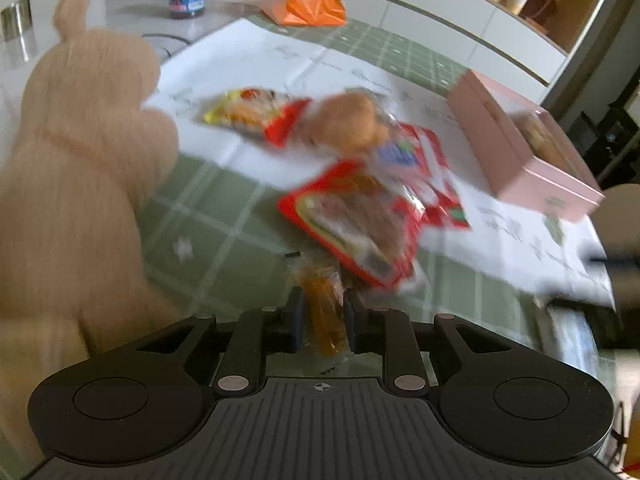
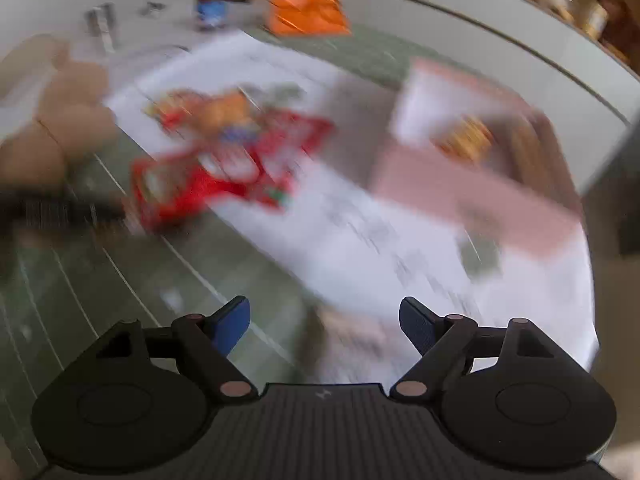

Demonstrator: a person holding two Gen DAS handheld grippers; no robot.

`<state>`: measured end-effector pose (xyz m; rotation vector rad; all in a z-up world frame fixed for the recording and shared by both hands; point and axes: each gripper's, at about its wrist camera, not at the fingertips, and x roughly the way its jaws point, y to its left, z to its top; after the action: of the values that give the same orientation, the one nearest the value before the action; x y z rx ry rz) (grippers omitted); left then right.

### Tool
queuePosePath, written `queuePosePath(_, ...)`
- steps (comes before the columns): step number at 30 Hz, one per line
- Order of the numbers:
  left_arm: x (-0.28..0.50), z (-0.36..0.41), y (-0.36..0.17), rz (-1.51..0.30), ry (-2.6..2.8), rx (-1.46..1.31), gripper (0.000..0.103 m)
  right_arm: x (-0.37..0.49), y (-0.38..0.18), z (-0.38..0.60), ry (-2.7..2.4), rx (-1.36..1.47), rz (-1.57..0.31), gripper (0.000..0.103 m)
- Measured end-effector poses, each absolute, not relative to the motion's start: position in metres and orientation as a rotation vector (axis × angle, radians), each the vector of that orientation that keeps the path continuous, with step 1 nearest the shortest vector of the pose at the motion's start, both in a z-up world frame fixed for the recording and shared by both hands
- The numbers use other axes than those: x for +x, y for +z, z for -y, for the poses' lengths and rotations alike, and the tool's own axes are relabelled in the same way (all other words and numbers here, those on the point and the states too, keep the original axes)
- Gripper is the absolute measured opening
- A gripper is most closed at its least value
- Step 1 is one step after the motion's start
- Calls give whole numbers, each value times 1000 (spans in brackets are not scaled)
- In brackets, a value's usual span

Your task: Organize snacks

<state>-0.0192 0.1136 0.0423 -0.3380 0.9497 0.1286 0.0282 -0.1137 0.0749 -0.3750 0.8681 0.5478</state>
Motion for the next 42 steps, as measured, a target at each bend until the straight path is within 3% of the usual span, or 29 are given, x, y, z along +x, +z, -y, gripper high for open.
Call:
queuePosePath(8, -57, -110, 37, -927, 136, -497, 24, 96, 99, -17, 726, -381, -795, 83)
queuePosePath(18, -66, -106, 36, -913, 165, -523, 24, 161, 44, -172, 790, -561, -850, 83)
queuePosePath(19, -65, -106, 36, -910, 162, -521, 24, 164, 45, -173, 819, -551, -886, 77)
queuePosePath(20, -65, -107, 35, -907, 158, -523, 25, 166, 46, -169, 859, -538, -925, 62)
queuePosePath(25, -59, -106, 34, -918, 140, -508, 27, 158, 51, -127, 917, -510, -1008, 39)
queuePosePath(28, -57, -102, 36, -930, 121, -467, 27, 144, 54, -86, 934, -469, -1050, 31)
queuePosePath(33, -61, -99, 36, -959, 58, -455, 27, 103, 54, -9, 928, -442, -1069, 30)
queuePosePath(39, -65, -83, 40, -1003, 18, -397, 27, 71, 72, 47, 900, -452, -1010, 33)
queuePosePath(40, -65, -81, 40, -1004, 20, -387, 27, 69, 79, 49, 882, -475, -960, 48)
queuePosePath(41, -64, -78, 39, -1006, 23, -378, 27, 71, 83, 46, 862, -494, -917, 72)
queuePosePath(42, -63, -77, 39, -1007, 23, -375, 27, 77, 86, 40, 834, -509, -864, 81)
